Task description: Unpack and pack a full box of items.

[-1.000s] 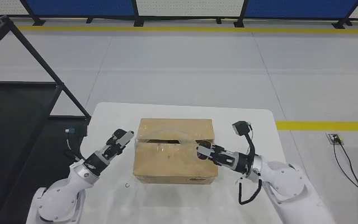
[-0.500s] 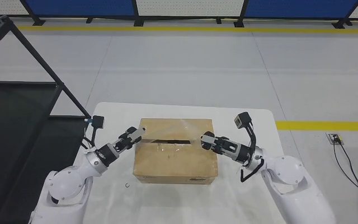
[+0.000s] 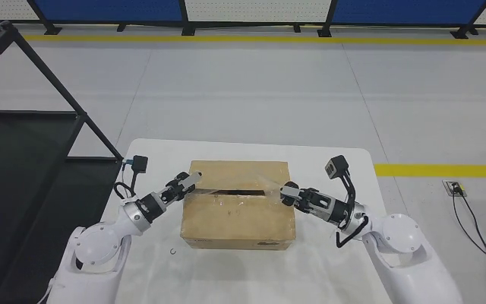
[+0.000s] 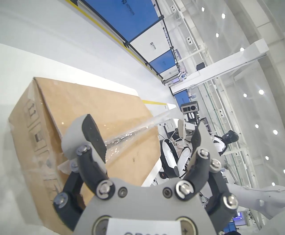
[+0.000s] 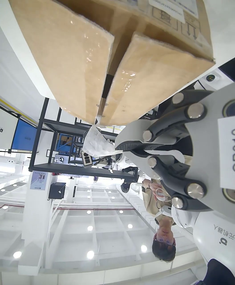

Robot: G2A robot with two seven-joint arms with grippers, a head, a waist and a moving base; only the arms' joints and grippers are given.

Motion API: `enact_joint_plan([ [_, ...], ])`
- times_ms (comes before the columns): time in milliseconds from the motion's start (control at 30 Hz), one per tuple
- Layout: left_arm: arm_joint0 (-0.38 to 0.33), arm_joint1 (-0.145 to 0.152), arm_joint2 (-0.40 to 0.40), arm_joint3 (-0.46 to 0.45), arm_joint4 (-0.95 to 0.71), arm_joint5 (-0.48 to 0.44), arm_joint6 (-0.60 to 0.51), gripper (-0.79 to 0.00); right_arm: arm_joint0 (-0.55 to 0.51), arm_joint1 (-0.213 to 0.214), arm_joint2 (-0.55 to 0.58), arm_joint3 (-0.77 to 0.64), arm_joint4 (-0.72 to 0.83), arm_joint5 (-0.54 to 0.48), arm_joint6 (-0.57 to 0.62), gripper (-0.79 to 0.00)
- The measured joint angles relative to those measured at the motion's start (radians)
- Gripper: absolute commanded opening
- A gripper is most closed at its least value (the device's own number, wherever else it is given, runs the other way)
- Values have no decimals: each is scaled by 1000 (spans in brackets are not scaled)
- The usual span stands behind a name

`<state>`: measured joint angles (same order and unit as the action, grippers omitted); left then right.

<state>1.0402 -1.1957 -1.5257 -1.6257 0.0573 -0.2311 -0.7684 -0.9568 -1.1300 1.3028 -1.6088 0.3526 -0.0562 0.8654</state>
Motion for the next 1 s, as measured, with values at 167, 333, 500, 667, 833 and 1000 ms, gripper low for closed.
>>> enact_joint_plan([
  [167, -10, 3, 21, 13, 3, 4, -1, 0, 0, 3, 1, 3, -10, 31, 9, -785],
  [333, -13, 5, 35, 23, 5, 2, 3, 0, 13, 4, -8, 19, -17, 55, 13, -785],
  [500, -14, 9, 42, 33, 4, 0, 4, 0, 7, 6, 2, 24, -5, 54, 13, -785],
  [667, -18, 13, 50, 41, 2, -2, 3, 0, -8, 10, 13, 17, -5, 64, 11, -785],
  [833, -22, 16, 59, 45, 5, -6, 5, 0, -23, 13, 21, 7, -4, 82, 8, -785],
  [1000, -25, 18, 69, 48, 3, -10, 7, 0, -40, 17, 29, 2, 4, 103, 7, -785],
])
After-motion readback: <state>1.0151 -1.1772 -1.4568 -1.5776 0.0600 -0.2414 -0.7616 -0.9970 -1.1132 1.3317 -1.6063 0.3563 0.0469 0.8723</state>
